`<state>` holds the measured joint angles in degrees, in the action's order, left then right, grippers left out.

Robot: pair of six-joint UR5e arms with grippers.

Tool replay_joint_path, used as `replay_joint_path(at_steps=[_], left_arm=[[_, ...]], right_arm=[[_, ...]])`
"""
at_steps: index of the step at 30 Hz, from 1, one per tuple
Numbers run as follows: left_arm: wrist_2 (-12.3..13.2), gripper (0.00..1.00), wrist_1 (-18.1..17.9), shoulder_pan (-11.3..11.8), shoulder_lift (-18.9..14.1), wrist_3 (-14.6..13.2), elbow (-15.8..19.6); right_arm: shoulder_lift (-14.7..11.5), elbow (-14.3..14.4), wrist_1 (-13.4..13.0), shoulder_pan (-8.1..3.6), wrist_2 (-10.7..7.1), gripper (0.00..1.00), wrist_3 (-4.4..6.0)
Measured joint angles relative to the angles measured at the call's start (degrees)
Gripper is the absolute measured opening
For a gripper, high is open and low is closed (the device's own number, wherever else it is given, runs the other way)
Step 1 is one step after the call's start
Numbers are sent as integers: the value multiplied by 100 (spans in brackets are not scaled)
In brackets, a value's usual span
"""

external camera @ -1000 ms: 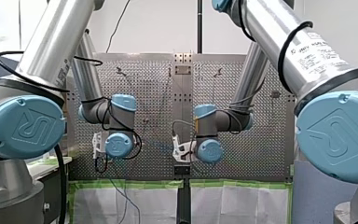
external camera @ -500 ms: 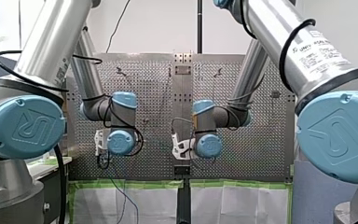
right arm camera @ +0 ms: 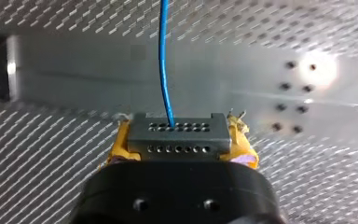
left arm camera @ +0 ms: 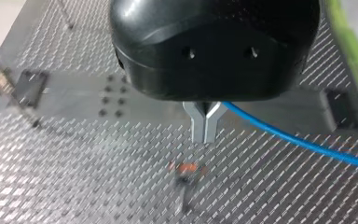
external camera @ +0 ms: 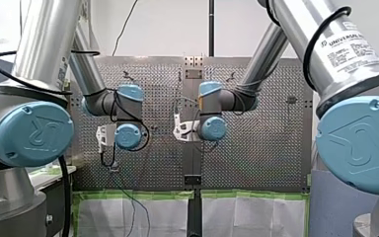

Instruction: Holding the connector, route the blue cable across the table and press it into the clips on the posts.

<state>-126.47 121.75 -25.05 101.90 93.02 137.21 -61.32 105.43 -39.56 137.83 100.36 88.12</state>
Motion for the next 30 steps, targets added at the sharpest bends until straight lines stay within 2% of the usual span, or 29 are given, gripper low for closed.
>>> replay_joint_path(at_steps=[4, 12, 15, 22, 26, 30], left_arm=[[-66, 0, 203, 201, -201, 117, -148], [-357, 0, 579, 468, -577, 351, -512], [-444, 0, 742, 544, -741, 362, -675], [-475, 0, 1116, 689, -1114, 387, -862], [-414, 0, 1332, 778, -1329, 371, -936], [-277, 0, 1526, 866, -1524, 368, -1035]], right_arm=[[-199, -199, 199, 43, -198, 0, 35], [-552, -621, 614, 151, -469, 0, 290], [-567, -793, 712, 203, -517, 0, 390], [-570, -1149, 985, 275, -541, 0, 504], [-563, -1355, 1107, 278, -570, 0, 581], [-555, -1545, 1270, 277, -596, 0, 612]])
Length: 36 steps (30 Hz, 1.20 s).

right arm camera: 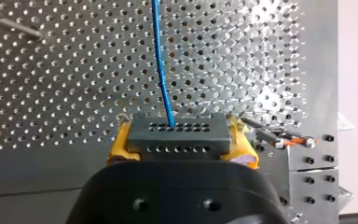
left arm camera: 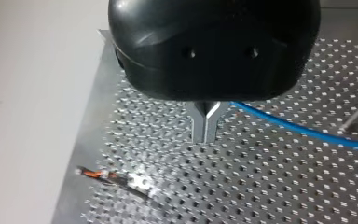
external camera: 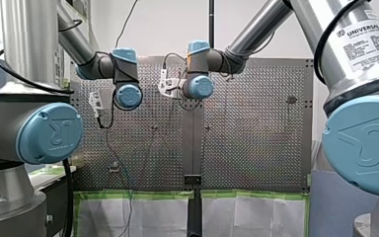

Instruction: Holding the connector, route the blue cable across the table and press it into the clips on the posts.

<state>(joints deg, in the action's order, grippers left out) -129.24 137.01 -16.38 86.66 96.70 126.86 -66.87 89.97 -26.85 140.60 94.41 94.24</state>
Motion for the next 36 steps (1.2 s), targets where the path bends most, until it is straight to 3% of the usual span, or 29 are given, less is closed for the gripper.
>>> replay_joint_path(at_steps=[11, 20, 27, 36], left_arm=[[461, 0, 495, 206, -382, 30, -204], [686, 0, 939, 396, -335, 90, -436], [865, 0, 1160, 584, -299, 107, -624], [930, 0, 1368, 815, -296, 118, -907]], right_arm=[[114, -523, 225, 8, -112, 0, 268], [411, -915, 530, 14, -125, 0, 304], [497, -1252, 684, 21, -137, 0, 398], [693, -1697, 913, 47, -288, 0, 412]])
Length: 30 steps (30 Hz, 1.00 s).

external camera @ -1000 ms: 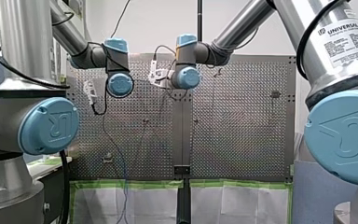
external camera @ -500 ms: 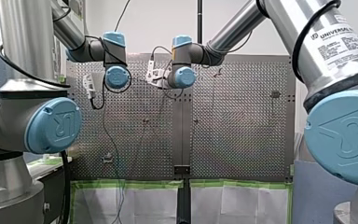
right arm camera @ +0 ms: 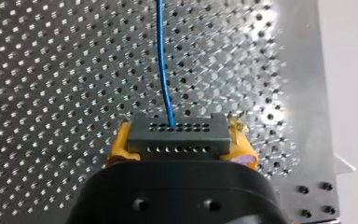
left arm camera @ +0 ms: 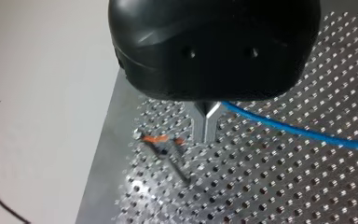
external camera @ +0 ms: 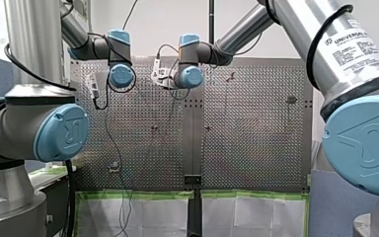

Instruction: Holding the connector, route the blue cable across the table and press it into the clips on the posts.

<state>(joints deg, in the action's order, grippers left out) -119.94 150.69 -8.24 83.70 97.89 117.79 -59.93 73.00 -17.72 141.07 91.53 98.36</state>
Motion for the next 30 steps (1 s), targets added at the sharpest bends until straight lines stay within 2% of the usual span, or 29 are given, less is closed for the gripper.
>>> replay_joint_path(at_steps=[14, 20, 30], left_arm=[[487, 0, 209, 324, 17, 124, -291], [599, 0, 264, 449, 164, 141, -349], [741, 0, 275, 643, 314, 217, -467]], right_arm=[[586, -672, 507, 116, -29, 0, 1], [688, -965, 647, 131, -29, 0, 4], [724, -1507, 913, 72, -29, 0, 41]])
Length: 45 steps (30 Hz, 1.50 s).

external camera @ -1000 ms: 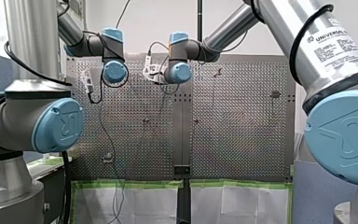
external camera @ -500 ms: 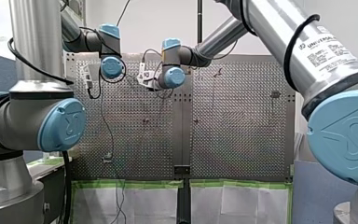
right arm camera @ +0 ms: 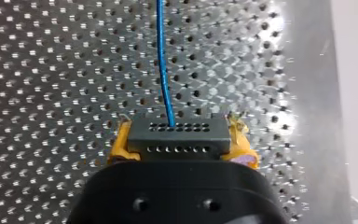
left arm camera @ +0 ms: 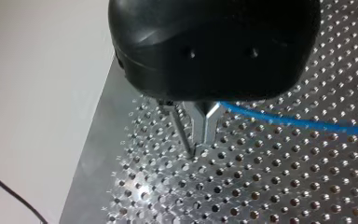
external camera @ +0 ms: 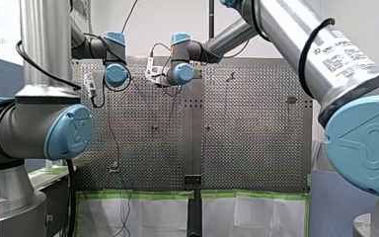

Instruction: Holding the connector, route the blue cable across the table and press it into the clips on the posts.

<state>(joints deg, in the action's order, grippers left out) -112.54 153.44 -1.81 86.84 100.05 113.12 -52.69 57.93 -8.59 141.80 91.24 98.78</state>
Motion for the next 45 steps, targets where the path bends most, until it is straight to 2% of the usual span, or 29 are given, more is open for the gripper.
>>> replay_joint_path(at_steps=[4, 15, 20, 30, 37, 45], left_arm=[[20, 0, 30, 72, 4, 32, -88], [346, 0, 88, 302, 39, 162, -424], [404, 0, 241, 417, 183, 166, -586], [543, 0, 302, 590, 372, 143, -634], [834, 0, 81, 721, 399, 277, -649], [1227, 0, -1, 919, 694, 331, -800]], right_arm=[[40, -202, 29, -16, -4, 0, 2], [287, -771, 172, 33, -9, 0, 3], [326, -992, 188, 30, -8, 0, 3], [413, -1449, 359, -1, 10, 0, 4], [567, -1562, 423, 28, 39, 0, 6], [745, -1568, 417, 20, 73, 0, 11]])
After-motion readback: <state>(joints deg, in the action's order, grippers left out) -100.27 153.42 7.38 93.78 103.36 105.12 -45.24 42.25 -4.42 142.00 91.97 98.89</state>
